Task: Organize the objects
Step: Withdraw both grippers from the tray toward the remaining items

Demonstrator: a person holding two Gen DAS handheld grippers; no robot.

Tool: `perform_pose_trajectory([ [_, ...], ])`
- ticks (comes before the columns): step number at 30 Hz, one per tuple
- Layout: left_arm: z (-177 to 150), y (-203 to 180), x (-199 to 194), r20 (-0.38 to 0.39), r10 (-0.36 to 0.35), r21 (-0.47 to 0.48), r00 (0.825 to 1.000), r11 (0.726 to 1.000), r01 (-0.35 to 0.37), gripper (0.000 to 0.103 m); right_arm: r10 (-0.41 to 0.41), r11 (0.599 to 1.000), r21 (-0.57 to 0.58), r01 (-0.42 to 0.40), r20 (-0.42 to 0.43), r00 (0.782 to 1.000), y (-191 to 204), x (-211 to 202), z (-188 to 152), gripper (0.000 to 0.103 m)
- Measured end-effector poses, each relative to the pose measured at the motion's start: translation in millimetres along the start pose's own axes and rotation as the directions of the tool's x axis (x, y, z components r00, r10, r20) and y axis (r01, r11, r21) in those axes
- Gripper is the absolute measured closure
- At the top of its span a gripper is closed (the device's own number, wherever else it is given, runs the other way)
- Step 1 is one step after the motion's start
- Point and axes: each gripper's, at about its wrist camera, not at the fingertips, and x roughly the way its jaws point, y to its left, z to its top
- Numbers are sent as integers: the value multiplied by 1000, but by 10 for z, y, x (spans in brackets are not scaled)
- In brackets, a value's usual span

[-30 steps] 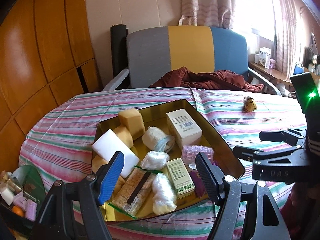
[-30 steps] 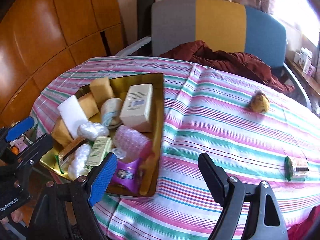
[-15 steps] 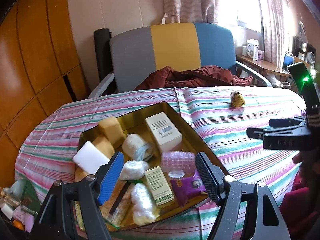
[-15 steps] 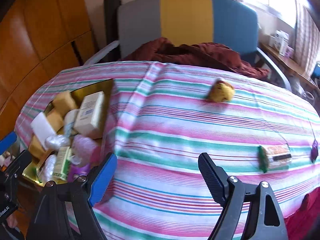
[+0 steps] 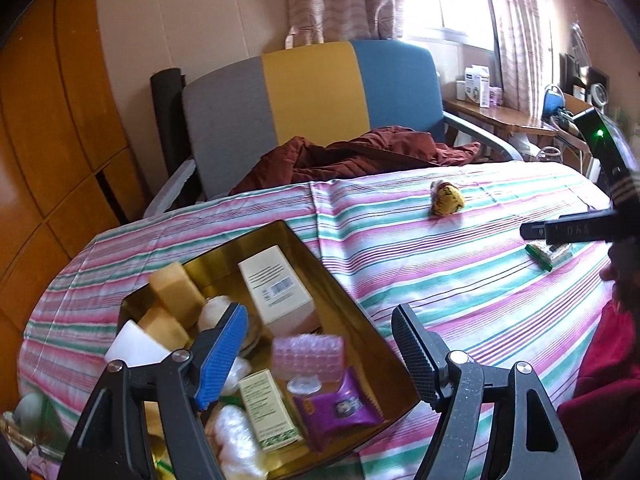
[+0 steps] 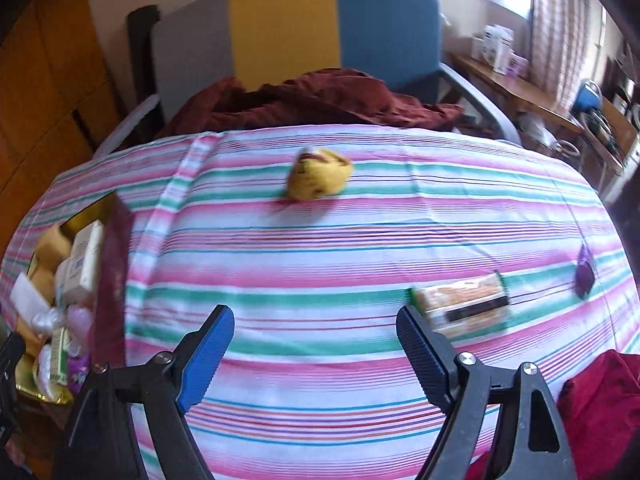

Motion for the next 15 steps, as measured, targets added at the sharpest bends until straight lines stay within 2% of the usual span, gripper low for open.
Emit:
perform_pose_trajectory([
  [10, 211, -276, 266, -24, -56, 36, 998, 998, 57, 28, -60, 992, 110, 63, -31, 998, -651, 184, 243, 18],
  [15, 322, -456, 442, -50, -84, 51, 995, 995, 86, 28, -65, 975, 211, 75, -53, 996, -1037, 377, 244, 18],
])
